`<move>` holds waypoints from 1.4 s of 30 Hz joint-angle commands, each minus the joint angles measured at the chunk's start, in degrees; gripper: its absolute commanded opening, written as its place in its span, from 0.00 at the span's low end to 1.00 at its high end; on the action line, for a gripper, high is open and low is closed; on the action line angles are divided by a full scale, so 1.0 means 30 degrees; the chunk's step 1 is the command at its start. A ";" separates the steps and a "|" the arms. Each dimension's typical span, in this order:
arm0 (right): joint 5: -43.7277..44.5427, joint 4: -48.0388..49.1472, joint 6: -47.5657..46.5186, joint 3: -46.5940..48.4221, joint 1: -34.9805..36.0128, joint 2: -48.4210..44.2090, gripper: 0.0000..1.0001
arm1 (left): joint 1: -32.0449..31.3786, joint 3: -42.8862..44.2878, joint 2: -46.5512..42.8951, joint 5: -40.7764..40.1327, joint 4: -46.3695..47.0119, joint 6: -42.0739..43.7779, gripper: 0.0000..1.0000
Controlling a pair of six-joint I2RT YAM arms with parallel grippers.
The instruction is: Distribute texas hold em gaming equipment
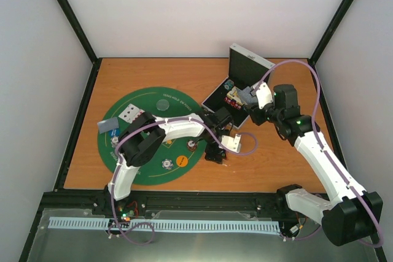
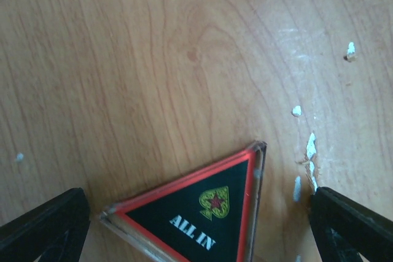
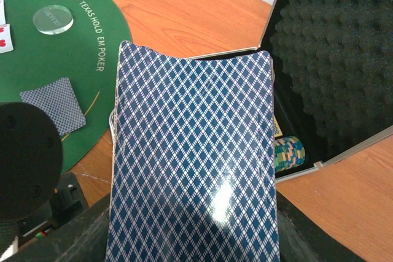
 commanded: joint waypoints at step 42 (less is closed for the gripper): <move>-0.0855 -0.0344 -0.0244 -0.0394 -0.0164 -0.1853 0.53 | 0.0911 0.0819 0.1420 0.0381 -0.2058 0.2609 0.56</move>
